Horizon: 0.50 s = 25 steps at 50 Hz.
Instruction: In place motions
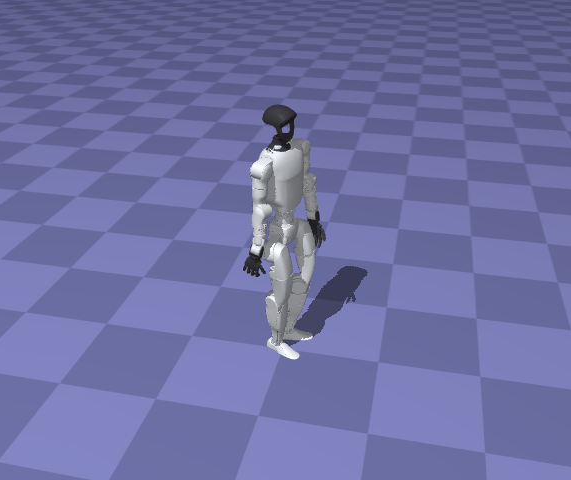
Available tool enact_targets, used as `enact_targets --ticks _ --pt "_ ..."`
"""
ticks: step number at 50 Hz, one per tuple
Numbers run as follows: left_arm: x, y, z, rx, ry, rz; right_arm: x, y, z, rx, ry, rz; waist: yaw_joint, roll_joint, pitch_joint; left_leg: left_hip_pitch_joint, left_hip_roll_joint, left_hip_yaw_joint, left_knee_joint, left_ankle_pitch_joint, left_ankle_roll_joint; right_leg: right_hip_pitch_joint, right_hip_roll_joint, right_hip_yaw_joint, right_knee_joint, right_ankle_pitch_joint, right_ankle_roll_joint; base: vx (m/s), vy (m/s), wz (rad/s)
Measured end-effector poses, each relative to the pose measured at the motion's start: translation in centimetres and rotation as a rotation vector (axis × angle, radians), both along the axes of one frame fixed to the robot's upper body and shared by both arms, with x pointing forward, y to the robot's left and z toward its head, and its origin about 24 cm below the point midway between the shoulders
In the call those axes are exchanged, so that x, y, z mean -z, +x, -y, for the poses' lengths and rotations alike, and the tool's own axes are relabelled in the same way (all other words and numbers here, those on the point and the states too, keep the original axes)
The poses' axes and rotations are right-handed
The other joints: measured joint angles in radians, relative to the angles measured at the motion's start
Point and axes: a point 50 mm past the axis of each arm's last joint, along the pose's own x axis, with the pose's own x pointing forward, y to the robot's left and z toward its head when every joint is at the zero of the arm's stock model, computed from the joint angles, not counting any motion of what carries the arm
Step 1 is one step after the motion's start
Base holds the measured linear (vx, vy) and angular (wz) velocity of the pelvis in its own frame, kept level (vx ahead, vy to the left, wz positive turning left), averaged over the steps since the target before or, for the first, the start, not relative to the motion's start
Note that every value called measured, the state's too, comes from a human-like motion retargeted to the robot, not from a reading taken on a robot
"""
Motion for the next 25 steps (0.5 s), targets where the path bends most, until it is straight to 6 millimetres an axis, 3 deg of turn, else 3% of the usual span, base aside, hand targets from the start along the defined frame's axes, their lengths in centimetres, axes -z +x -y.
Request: enact_targets --ticks 2,6,18,25 --pt "0.0 0.6 -0.1 0.028 0.006 0.008 -0.1 -0.6 0.1 0.058 -0.008 -0.014 -0.075 0.002 0.004 -0.011 -0.028 -0.077 -0.004 0.012 0.01 -0.011 -0.009 -0.08 0.003 0.004 -0.011 0.04 0.01 1.14" --pt "-0.1 0.5 -0.4 0.06 -0.003 -0.018 -0.1 -0.8 0.0 0.13 -0.004 0.0 -0.077 0.003 -0.001 -0.001 -0.037 -0.074 -0.026 0.02 0.012 -0.012 -0.009 -0.081 0.005 0.001 -0.013 0.01 0.0 0.15" --pt "-0.2 -3.3 0.0 -0.003 -0.047 -0.157 0.3 3.1 -0.5 0.019 0.073 0.1 -0.081 0.014 -0.003 0.007 -0.023 -0.049 -0.013 0.002 0.008 -0.015 -0.004 -0.057 0.008 0.003 -0.011 0.0 0.0 0.0" --pt "-0.1 -4.8 0.6 -0.01 -0.06 -0.196 0.4 4.1 -1.2 -0.012 0.114 0.143 -0.071 0.01 -0.009 0.009 -0.034 -0.058 -0.021 0.007 0.011 -0.012 -0.009 -0.061 0.008 0.001 -0.01 0.0 0.0 0.0"
